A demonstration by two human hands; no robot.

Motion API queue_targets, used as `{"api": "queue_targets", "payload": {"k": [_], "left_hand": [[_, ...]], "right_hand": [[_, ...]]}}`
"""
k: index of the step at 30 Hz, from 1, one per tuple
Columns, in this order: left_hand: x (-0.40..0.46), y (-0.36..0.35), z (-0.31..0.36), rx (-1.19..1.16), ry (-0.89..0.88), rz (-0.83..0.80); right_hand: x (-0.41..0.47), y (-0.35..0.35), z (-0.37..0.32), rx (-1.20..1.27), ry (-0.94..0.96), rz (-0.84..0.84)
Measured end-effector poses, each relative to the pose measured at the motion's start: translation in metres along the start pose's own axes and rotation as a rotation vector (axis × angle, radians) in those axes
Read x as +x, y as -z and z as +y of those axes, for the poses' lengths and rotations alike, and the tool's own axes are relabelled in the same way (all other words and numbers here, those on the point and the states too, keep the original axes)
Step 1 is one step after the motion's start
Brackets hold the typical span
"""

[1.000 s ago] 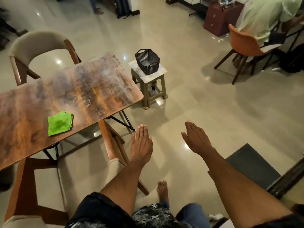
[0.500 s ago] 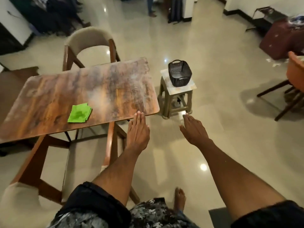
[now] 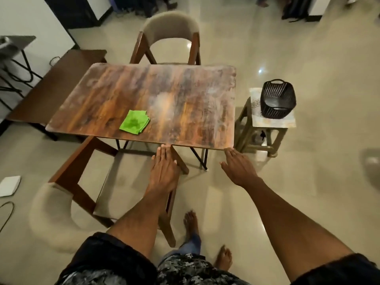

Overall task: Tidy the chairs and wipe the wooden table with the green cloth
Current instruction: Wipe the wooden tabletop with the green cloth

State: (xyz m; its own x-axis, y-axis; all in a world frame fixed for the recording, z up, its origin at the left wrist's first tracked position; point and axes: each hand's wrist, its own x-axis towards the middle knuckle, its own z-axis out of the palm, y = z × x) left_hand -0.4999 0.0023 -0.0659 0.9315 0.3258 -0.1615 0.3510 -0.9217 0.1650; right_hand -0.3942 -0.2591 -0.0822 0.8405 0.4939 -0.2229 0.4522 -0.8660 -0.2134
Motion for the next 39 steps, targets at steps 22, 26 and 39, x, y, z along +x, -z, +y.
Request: {"api": "queue_targets", "payload": {"k": [22,26,39], "left_hand": [[0.208,0.006,-0.044,0.007,0.117,-0.064],[0.22,0.001,-0.08,0.011,0.222,-0.093],[0.346,-0.073,-0.262,-0.058,0.195,0.096]], "right_hand": [[0.235,0.028,-0.013,-0.033,0.084,-0.154],[0.288,0.004,-0.04,0.029,0.149,-0.254],[0.433,-0.123,-0.242,0.21,0.405,-0.155]]}}
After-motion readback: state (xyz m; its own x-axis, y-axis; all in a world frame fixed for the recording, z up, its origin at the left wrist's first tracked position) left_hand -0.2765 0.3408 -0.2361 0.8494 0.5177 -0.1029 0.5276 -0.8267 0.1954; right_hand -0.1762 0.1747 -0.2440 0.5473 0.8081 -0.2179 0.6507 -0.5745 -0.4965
